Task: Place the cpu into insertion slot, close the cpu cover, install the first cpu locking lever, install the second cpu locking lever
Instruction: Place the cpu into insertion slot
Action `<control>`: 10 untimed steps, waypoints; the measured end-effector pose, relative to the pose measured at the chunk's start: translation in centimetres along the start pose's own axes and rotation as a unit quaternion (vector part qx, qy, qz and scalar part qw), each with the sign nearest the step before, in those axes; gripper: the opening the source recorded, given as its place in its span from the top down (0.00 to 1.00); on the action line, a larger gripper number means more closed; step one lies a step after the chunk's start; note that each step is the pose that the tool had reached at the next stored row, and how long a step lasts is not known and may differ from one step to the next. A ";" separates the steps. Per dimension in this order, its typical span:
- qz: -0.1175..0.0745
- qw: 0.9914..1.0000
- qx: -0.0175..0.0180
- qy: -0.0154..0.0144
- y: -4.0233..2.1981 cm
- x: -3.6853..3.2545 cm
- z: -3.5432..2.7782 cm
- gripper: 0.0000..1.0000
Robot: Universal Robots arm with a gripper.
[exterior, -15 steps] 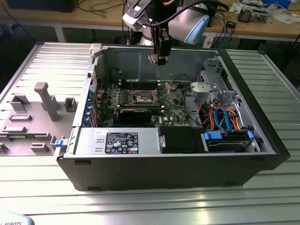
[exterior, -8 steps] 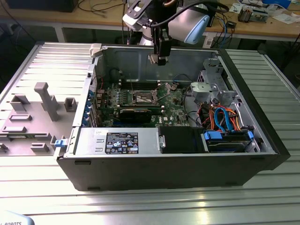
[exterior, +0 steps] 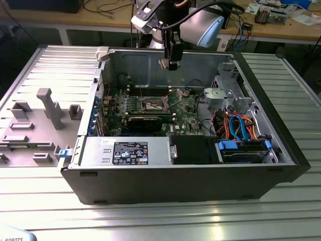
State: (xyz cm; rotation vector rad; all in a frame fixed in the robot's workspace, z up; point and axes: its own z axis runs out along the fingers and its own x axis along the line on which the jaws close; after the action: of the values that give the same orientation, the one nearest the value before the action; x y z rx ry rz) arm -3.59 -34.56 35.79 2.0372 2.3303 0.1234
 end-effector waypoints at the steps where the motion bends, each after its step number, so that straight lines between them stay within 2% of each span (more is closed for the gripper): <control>1: 0.000 1.000 0.000 0.000 0.00 0.00 0.00 0.46; 10: 0.006 1.000 0.000 0.000 -0.08 0.01 0.18 0.46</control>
State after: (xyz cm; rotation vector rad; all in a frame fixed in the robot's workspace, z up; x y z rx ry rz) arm -3.66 -34.56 35.60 2.0509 2.3179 0.1235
